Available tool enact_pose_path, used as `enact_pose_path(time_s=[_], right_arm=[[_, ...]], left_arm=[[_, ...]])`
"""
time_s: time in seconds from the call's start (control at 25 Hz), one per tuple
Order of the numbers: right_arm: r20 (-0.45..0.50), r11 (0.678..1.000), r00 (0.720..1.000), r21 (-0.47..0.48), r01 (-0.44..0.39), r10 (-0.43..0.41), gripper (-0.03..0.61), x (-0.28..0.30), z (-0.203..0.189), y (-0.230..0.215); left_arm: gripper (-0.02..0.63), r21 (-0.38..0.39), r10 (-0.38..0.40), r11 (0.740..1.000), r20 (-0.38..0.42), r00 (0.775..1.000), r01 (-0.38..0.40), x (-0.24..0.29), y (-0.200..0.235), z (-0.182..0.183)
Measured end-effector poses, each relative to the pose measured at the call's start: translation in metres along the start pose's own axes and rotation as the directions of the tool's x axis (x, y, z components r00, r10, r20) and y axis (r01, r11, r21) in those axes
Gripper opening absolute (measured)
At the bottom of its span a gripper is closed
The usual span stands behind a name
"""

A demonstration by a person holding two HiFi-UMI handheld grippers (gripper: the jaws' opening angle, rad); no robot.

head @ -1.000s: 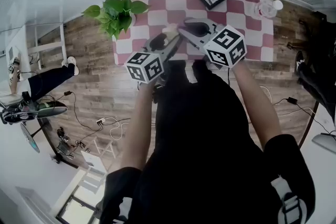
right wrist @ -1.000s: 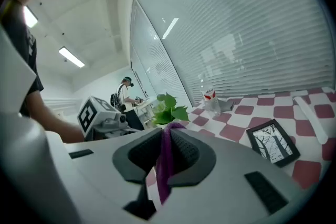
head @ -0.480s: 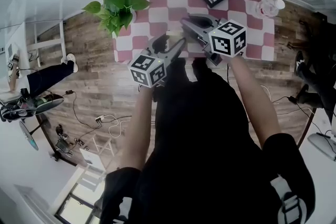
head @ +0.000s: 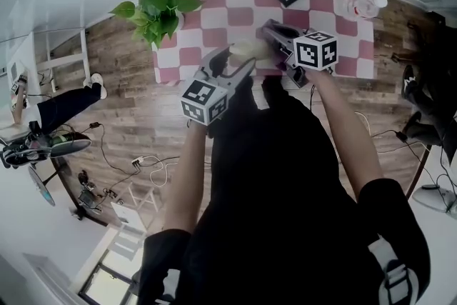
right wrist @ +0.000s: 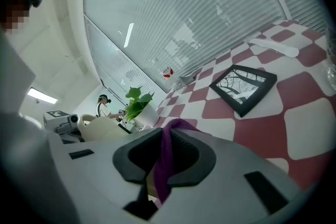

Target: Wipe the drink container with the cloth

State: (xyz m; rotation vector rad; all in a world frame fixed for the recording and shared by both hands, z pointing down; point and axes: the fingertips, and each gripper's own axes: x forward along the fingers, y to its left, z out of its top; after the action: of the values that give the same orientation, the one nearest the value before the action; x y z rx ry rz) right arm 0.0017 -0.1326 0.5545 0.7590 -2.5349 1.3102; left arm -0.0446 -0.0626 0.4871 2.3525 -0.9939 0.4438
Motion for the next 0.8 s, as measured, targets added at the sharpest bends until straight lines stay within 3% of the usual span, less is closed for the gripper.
enact_pose_path(time_s=[0.36, 0.6, 0.8], right_arm=[[-0.073, 0.996, 0.997, -0.086, -0.007, 0.001, 0.052, 0.001, -0.006, 0.004], [-0.081, 0.984, 0.989, -0.116, -0.136, 0.127, 0.048, 0.0, 0.015, 0.043], [-0.111, 0.949, 0.963, -0.175, -0.261, 0.245, 0.048, -0.004, 0.033, 0.086]], left_arm=[[0.267, 0.184, -0.034, 0.982, -0.019, 0.999, 0.037, 0.002, -0.022, -0.001], [0.267, 0.306, -0.076, 0.948, -0.048, 0.996, 0.087, 0.003, -0.036, -0.003], [0.265, 0.391, -0.094, 0.913, -0.078, 0.993, 0.117, 0.004, -0.048, -0.005]])
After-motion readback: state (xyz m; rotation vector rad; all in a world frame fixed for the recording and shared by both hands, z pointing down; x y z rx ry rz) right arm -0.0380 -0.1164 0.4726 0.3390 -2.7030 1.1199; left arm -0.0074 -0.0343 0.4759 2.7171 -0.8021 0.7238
